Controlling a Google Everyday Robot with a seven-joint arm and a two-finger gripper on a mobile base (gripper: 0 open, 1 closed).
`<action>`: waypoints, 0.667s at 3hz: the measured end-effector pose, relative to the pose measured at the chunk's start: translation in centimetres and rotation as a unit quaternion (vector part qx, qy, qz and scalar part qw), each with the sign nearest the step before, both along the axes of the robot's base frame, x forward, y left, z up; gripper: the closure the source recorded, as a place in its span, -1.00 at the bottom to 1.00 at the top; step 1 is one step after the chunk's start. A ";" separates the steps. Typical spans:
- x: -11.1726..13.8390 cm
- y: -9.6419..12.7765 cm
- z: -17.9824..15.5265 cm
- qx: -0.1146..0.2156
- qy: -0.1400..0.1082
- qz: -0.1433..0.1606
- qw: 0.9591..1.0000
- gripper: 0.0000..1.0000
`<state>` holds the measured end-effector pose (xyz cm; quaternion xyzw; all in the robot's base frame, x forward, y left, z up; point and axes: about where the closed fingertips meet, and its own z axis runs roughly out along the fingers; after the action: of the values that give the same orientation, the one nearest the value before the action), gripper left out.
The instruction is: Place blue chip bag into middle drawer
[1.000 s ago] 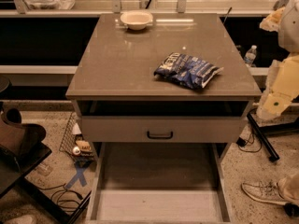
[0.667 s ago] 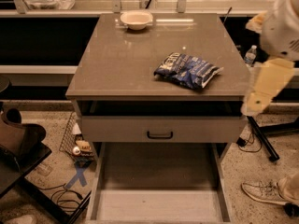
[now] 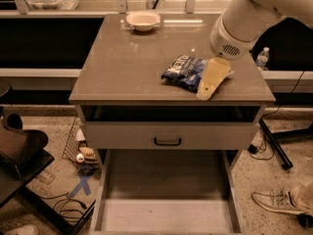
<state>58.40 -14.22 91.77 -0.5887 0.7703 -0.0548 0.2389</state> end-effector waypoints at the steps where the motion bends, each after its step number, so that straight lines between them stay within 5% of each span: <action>1: 0.0 0.0 0.0 0.000 0.000 0.000 1.000 -1.00; 2: 0.7 0.6 -1.1 -0.002 0.009 0.001 1.000 -1.00</action>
Offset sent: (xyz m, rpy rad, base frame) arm 0.0219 0.0170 -0.0325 -0.0099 0.0522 0.0028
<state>59.09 -13.61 90.66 -0.5903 0.7718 -0.0510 0.2308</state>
